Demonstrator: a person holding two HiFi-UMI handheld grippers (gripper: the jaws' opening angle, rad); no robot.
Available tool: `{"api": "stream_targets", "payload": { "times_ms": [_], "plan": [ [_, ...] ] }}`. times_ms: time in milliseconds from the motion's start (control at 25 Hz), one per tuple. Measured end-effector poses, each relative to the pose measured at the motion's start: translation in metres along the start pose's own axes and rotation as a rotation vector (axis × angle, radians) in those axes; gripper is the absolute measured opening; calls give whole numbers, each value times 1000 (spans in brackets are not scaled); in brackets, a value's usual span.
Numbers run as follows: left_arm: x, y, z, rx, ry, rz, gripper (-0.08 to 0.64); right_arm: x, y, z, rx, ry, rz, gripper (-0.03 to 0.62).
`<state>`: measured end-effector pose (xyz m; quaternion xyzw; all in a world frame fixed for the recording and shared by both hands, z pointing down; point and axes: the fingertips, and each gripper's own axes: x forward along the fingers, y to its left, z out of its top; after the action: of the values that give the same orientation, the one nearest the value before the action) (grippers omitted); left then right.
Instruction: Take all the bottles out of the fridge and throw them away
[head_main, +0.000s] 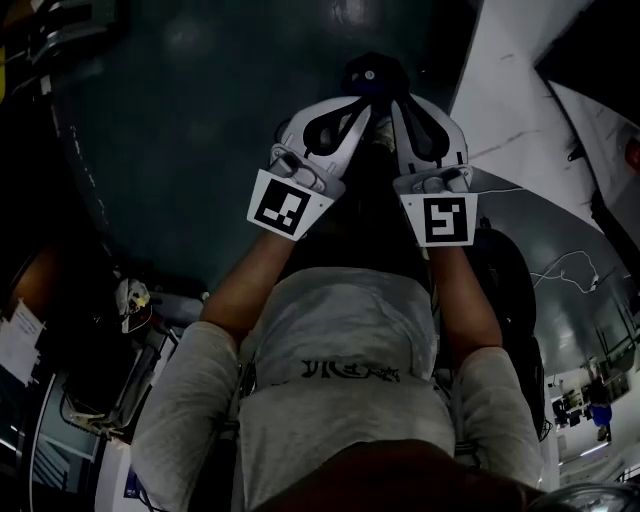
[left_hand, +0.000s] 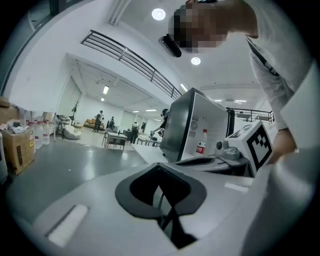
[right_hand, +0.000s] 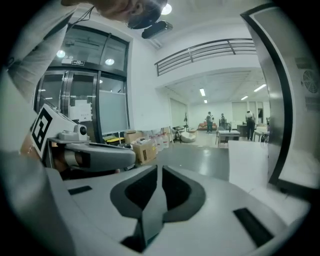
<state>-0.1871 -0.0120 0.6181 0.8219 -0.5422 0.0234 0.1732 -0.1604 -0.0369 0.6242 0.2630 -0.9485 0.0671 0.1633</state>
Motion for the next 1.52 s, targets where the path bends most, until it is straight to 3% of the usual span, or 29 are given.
{"api": "stream_targets", "payload": {
  "times_ms": [680, 1280, 1520],
  "plan": [
    [-30, -61, 158, 71, -111, -79, 8, -61, 3, 146, -34, -108, 8, 14],
    [-61, -105, 234, 66, -171, -118, 8, -112, 18, 227, -54, -120, 59, 11],
    [-70, -123, 264, 101, -208, -140, 8, -131, 20, 255, -73, -148, 60, 11]
  ]
}}
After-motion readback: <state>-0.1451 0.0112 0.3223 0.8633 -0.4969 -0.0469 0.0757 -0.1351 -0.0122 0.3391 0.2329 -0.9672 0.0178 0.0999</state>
